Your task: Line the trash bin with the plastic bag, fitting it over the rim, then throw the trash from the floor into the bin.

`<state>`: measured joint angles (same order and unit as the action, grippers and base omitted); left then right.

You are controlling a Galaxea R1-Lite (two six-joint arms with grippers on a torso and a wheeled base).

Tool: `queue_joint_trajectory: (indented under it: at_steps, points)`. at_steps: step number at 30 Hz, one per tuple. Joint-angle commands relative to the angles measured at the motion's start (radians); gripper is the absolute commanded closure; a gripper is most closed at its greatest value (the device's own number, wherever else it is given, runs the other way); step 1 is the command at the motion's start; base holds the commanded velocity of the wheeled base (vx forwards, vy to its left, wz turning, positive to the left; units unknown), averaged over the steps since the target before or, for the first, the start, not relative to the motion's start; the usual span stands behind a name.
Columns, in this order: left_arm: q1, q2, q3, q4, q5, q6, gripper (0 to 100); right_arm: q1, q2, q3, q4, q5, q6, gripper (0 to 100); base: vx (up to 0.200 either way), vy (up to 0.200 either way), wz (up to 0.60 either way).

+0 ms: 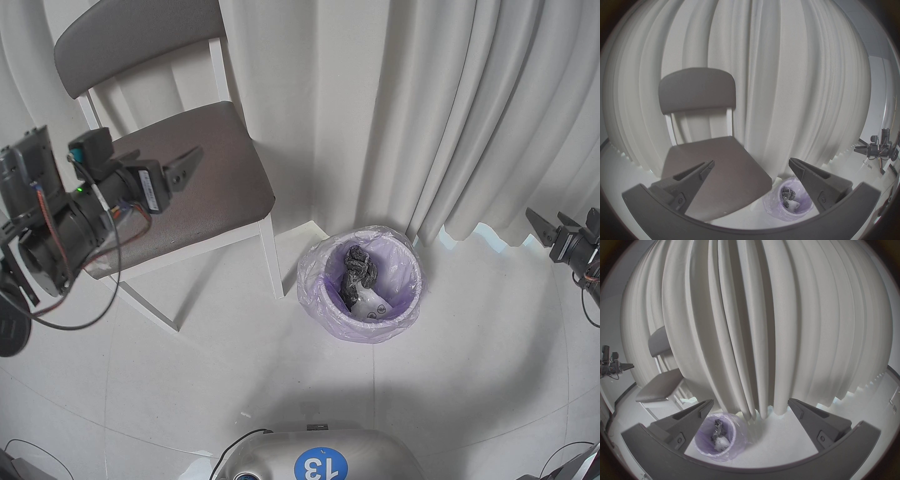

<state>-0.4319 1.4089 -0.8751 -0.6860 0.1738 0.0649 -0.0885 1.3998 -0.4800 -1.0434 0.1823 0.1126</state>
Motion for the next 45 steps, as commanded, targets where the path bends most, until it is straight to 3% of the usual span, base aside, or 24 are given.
queue_joint_trajectory:
  at_steps: [1,6,12,20,23,27,31,36,39,45]
  points:
    - [0.082,-0.235,-0.085,0.132,0.004,0.075,0,0.099,-0.271,-0.132,0.194,-0.001,0.002,0,0.0,0.0,0.0]
    - [0.117,-0.439,-0.114,0.318,0.003,0.096,0,0.171,-0.504,-0.19,0.436,-0.001,0.001,0,0.0,0.0,0.0]
    - [0.182,-0.693,-0.097,0.51,0.0,0.096,0,0.17,-0.825,-0.18,0.665,0.008,-0.013,0,0.0,0.0,0.0]
    - [0.243,-0.883,-0.044,0.574,-0.013,0.095,0,0.165,-1.167,-0.175,0.942,0.02,-0.014,0,0.0,0.0,0.0]
    - [0.249,-0.976,-0.01,0.611,-0.028,0.095,0,0.131,-1.302,-0.149,1.031,0.082,-0.016,0,0.0,0.0,0.0]
    - [0.249,-1.039,-0.001,0.686,-0.034,0.092,0,0.082,-1.383,-0.131,1.068,0.123,-0.013,0,0.0,0.0,0.0]
    - [0.289,-1.122,0.025,0.737,-0.037,0.084,0,0.082,-1.4,-0.086,1.02,0.052,-0.033,0,0.0,0.0,0.0]
    - [0.323,-1.163,0.031,0.767,-0.036,0.084,0,0.082,-1.4,-0.071,1.017,0.037,-0.036,0,0.0,0.0,0.0]
    - [0.384,-1.211,0.054,0.807,-0.036,0.073,0,0.082,-1.4,-0.022,1.023,0.029,-0.044,0,0.0,0.0,0.0]
    - [0.432,-1.318,0.169,0.821,-0.033,0.042,0,0.084,-1.4,0.092,0.999,-0.049,-0.062,0,0.0,0.0,0.0]
